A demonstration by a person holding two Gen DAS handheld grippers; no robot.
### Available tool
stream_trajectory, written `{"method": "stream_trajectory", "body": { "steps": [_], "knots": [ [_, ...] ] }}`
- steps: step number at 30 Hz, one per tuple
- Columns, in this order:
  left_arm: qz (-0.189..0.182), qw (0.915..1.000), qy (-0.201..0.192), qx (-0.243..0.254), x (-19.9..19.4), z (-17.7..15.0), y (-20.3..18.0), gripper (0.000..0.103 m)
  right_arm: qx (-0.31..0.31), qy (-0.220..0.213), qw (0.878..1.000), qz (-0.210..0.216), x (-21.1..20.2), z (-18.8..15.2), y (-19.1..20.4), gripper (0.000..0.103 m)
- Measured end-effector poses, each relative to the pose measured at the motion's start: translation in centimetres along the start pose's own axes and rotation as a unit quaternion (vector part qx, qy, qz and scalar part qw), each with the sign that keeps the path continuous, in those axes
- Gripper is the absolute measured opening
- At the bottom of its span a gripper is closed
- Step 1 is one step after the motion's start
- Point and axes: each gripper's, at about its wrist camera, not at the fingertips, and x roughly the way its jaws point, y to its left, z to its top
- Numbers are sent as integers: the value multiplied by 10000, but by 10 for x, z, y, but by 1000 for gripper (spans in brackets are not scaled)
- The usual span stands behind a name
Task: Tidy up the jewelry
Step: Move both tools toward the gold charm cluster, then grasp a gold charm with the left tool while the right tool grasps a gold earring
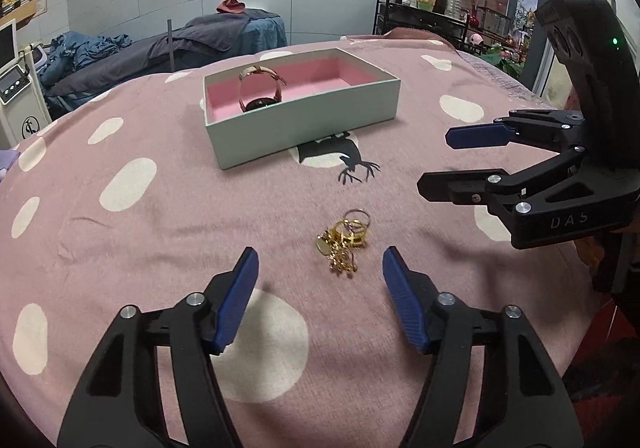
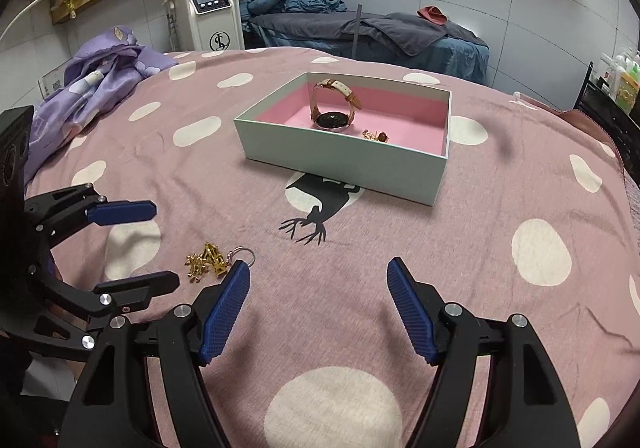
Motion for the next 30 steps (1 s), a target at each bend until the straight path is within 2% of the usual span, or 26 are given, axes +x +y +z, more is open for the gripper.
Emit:
{"method": "stream_trajectory", "body": {
  "steps": [2,9,11,13,21,26,30],
  "knots": [
    [-22,10000,33,-20,3,-1,-3,45,23,-4,10000,-10,-2,-3,1,69],
    [-5,9999,115,49,16,3,-11,38,55,3,10000,12,-7,-9,0,67],
    [-22,9999,134,68,19,3,-12,25,55,0,10000,41,-8,-9,1,64],
    [-105,9998,162,42,21,3,-12,20,46,22,9999,112,-7,-9,2,58],
    [-160,9996,90,-211,12,-2,-2,20,-125,101,9978,641,5,0,19,39],
    [-46,9995,63,-298,4,-6,7,19,-474,261,9952,819,18,6,41,34],
    [6,9991,69,-424,1,-9,17,19,-689,363,9932,871,27,10,55,23]
  ]
}}
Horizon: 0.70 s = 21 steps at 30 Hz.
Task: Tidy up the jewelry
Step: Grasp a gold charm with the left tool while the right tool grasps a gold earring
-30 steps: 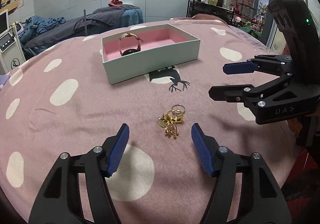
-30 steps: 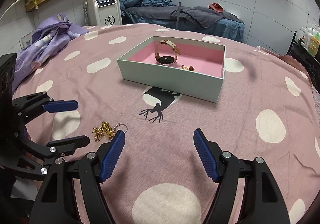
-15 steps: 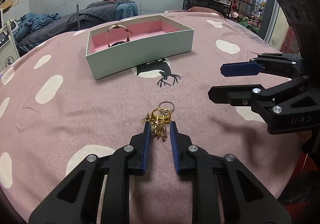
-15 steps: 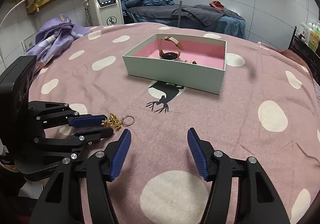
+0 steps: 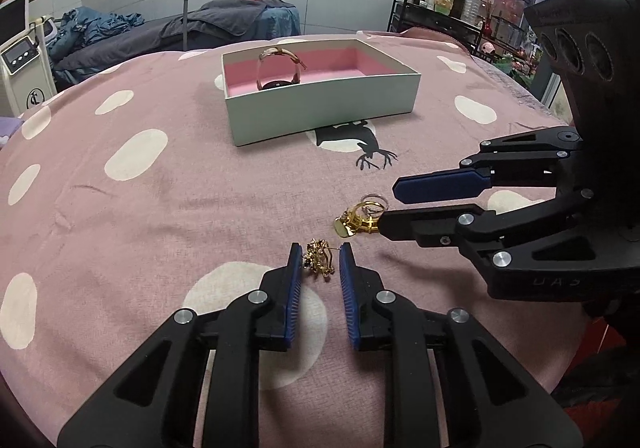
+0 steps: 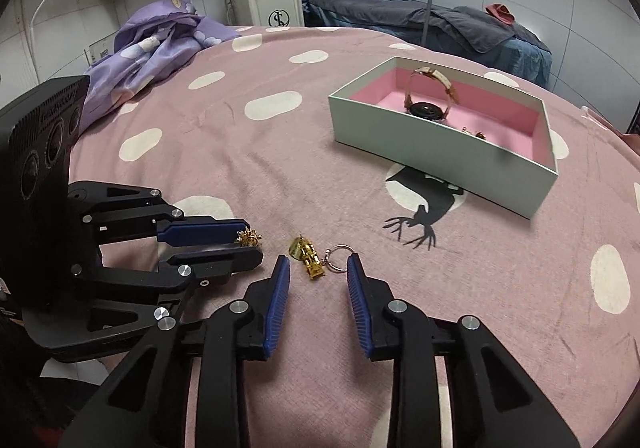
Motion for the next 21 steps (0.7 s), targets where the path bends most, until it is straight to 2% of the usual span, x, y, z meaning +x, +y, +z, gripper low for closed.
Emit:
{"method": "stream_trajectory", "body": {
  "steps": [4,10,21],
  "knots": [
    [13,10000,9,-55,0,-2,5,20,-43,54,10000,-28,7,5,2,19],
    [-3,10000,7,-76,0,-3,6,20,-88,145,9998,-78,14,5,4,5],
    [-97,9999,-74,-70,-5,3,4,19,180,-66,9998,101,-11,0,-8,4]
  ]
}}
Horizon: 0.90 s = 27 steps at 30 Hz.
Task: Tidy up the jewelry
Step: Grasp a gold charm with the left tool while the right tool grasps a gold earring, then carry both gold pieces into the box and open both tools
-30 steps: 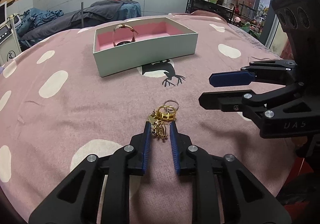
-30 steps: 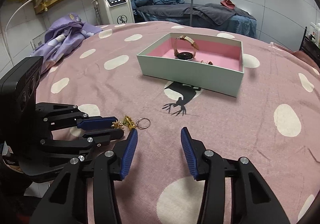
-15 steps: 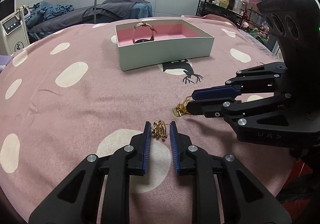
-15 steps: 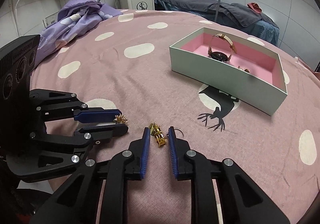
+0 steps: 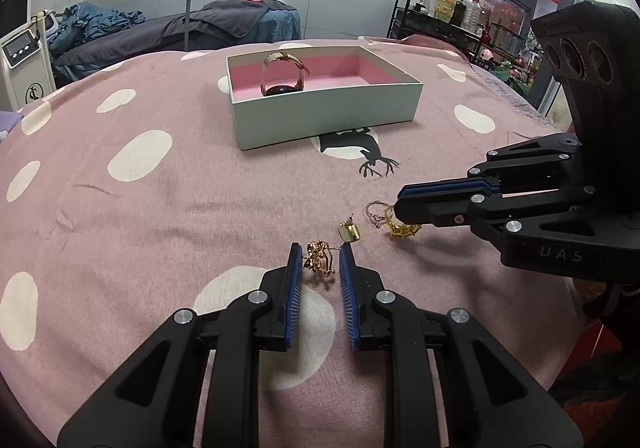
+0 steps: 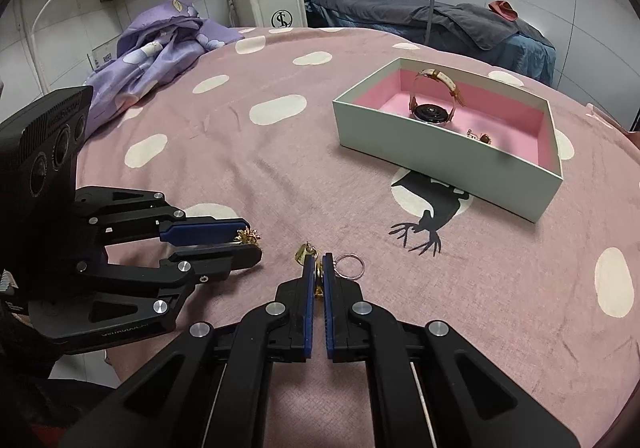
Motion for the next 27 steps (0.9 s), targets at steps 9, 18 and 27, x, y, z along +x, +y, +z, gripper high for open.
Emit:
{"method": "stream_trajectory", "body": {
  "steps": [9,18,27],
  "knots": [
    [-113,9997,-81,190,-6,15,-5,19,176,-168,9997,16,-21,4,-15,4],
    [-238,9990,-129,344,2,44,-6,19,221,-376,9989,-169,-36,20,-36,4],
    [-234,9991,-147,334,19,91,7,20,359,-532,9975,-292,-39,47,-61,4]
  ]
}}
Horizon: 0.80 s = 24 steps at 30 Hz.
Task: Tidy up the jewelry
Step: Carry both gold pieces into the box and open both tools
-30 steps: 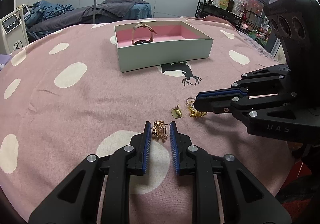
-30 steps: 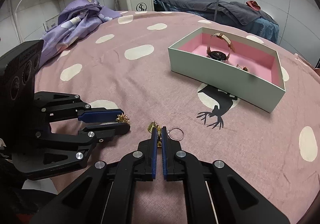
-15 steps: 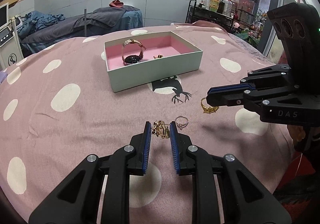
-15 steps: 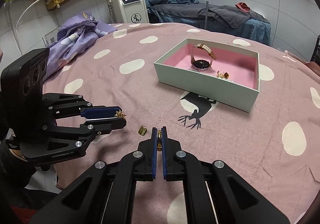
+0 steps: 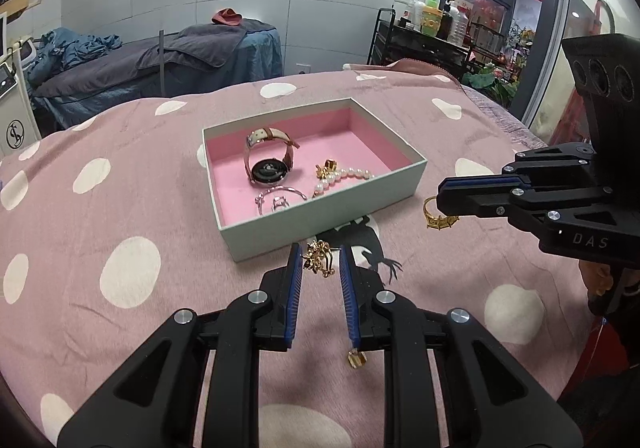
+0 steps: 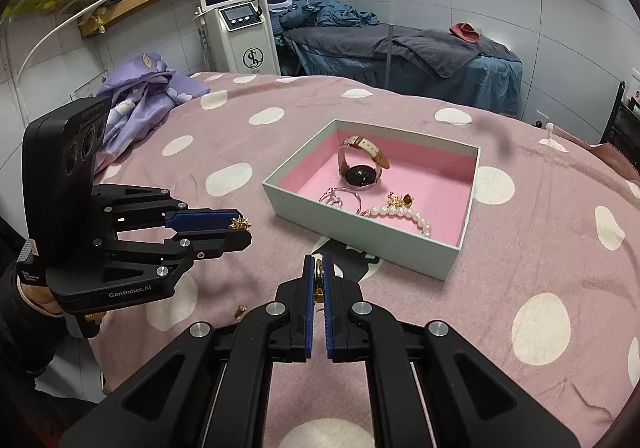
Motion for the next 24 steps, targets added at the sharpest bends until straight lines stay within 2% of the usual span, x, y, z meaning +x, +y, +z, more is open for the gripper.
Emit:
{"method": "stream_trajectory", "body": {
  "steps": [7,17,24],
  "knots": [
    [200,9998,64,1,22,36,14,20,213,-99,9996,-133,11,28,-21,4],
    [-62,9976,583,-364,73,63,33,20,536,148,9979,-328,53,50,-47,4],
    [-142,9929,976,-662,104,68,50,20,733,445,9956,-376,81,54,-59,4]
  ]
}}
